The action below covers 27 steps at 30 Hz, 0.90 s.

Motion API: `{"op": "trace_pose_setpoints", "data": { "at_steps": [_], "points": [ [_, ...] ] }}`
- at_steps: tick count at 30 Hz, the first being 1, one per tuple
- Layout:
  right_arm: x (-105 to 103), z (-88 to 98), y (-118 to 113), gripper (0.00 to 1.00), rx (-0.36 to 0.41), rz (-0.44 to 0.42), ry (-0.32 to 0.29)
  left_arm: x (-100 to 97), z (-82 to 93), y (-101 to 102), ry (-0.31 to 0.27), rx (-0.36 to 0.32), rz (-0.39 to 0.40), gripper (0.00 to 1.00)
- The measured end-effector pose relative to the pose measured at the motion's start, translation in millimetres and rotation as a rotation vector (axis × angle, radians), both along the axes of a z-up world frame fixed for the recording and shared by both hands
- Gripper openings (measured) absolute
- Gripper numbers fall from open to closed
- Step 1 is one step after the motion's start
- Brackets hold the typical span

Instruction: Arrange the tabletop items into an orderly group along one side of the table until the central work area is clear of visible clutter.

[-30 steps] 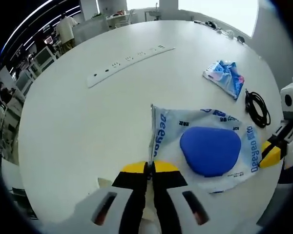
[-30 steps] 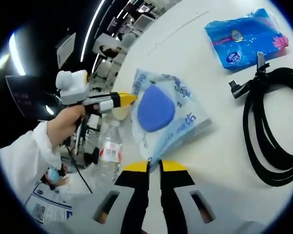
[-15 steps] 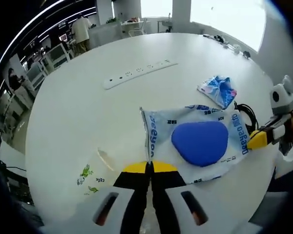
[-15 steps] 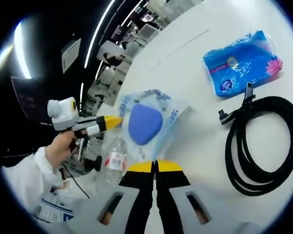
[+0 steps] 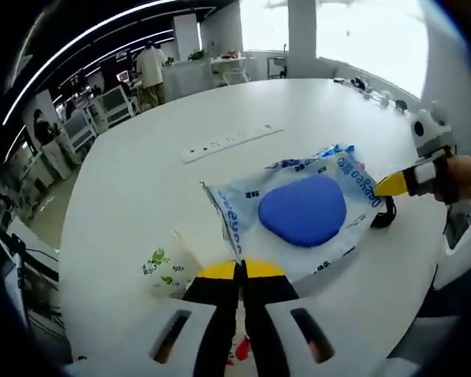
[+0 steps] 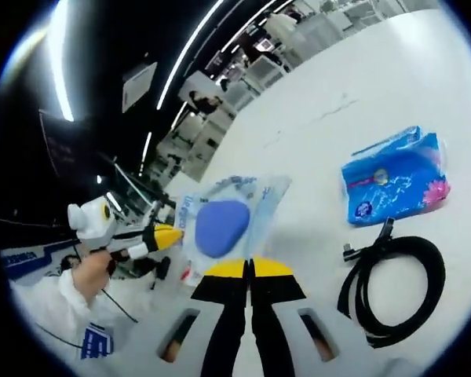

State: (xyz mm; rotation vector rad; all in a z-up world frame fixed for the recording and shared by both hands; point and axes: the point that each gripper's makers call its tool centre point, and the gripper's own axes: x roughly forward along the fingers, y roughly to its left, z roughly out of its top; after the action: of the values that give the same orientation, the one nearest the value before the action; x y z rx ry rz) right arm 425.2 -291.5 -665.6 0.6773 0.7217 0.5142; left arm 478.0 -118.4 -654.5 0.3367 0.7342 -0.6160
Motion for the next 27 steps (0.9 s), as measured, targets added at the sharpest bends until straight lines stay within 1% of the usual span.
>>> {"op": "trace_pose_setpoints", "data": {
  "at_steps": [2, 6, 8, 10, 12, 13, 14, 15, 16, 17, 18, 19, 22, 27],
  "points": [
    [0, 6.7, -5, 0.00, -0.008, 0.007, -0.018, -6.4, 3.5, -2, -0.022, 0.002, 0.005, 0.00],
    [0, 16.5, -7, 0.00, -0.006, 0.030, -0.047, -17.8, 8.7, -4, -0.065, 0.070, -0.007, 0.00],
    [-1, 19.0, -8, 0.00, -0.013, 0.035, -0.055, -22.0, 10.3, -7, -0.070, 0.088, -0.022, 0.00],
    [-2, 19.8, -9, 0.00, -0.024, 0.043, -0.062, -25.5, 14.4, -8, -0.076, 0.085, -0.008, 0.00],
    [-2, 20.2, -11, 0.00, -0.014, 0.042, -0.061, -26.9, 23.8, -10, -0.117, 0.085, -0.007, 0.00],
    [-3, 21.1, -12, 0.00, -0.007, 0.045, -0.063, -25.7, 28.8, -9, -0.152, 0.105, -0.015, 0.00],
    [-4, 22.6, -11, 0.00, -0.003, 0.051, -0.071, -24.4, 36.2, -8, -0.212, 0.169, -0.041, 0.00],
    [-4, 27.1, -8, 0.00, 0.017, 0.065, -0.092, -24.8, 40.8, -6, -0.242, 0.216, -0.040, 0.00],
    [-5, 28.3, -7, 0.00, 0.015, 0.067, -0.097, -27.4, 46.4, -10, -0.285, 0.273, -0.084, 0.00],
    [-6, 28.7, -7, 0.00, 0.009, 0.069, -0.100, -28.7, 50.9, -13, -0.319, 0.295, -0.092, 0.00],
    [-6, 28.1, -7, 0.00, 0.004, 0.073, -0.100, -31.0, 53.3, -16, -0.334, 0.305, -0.099, 0.00],
    [-6, 27.7, -8, 0.00, 0.003, 0.074, -0.100, -35.0, 53.5, -19, -0.335, 0.308, -0.097, 0.00],
    [-7, 26.1, -12, 0.00, 0.006, 0.073, -0.096, -38.5, 51.8, -21, -0.346, 0.326, -0.102, 0.00],
    [-8, 28.4, -15, 0.00, 0.004, 0.073, -0.100, -40.4, 45.3, -20, -0.329, 0.309, -0.085, 0.00]
  ]
}}
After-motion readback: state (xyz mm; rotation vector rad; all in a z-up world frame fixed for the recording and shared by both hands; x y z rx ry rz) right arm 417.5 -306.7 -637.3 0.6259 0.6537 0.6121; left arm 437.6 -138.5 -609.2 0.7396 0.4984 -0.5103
